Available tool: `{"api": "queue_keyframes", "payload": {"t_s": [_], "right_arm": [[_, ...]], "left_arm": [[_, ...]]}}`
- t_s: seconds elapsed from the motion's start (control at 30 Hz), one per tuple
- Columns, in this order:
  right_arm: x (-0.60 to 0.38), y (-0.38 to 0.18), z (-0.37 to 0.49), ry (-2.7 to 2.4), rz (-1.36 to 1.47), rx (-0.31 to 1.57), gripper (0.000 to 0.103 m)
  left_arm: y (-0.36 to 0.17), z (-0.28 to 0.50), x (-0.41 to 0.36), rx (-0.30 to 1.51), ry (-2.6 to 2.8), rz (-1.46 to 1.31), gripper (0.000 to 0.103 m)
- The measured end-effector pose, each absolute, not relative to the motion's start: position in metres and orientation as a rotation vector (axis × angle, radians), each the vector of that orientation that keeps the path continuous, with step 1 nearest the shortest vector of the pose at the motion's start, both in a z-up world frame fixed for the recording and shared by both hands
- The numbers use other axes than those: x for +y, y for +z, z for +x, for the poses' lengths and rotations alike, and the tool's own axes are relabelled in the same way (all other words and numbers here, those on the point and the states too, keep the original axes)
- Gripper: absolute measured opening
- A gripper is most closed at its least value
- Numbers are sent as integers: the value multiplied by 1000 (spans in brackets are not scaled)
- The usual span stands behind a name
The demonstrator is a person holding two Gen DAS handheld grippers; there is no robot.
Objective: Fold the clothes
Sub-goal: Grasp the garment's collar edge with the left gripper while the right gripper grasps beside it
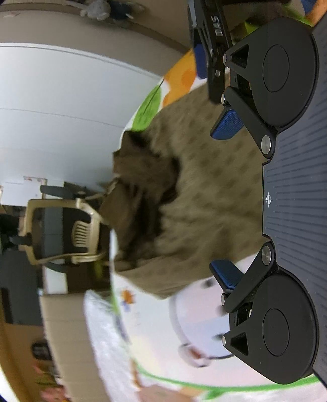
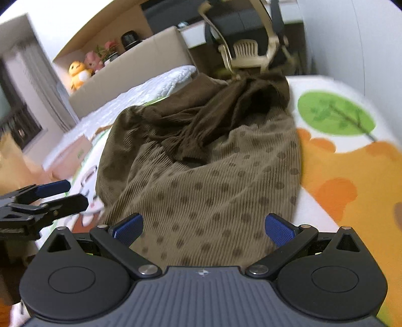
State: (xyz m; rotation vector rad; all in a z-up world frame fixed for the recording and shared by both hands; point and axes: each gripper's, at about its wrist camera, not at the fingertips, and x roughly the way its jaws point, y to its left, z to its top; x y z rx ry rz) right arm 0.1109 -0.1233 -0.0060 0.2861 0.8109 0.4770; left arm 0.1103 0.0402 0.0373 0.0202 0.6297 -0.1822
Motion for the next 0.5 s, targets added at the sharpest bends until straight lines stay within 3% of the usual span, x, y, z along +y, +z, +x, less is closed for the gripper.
{"api": "queue_keyframes", "payload": {"t_s": [0.3, 0.5], "right_arm": [[-140, -28, 126, 496, 438, 810, 103], [-143, -18, 138, 556, 383, 869, 103]], "left_arm": [[38, 224, 81, 603, -194, 133, 103], [22, 297, 93, 600, -204, 236, 103]]}}
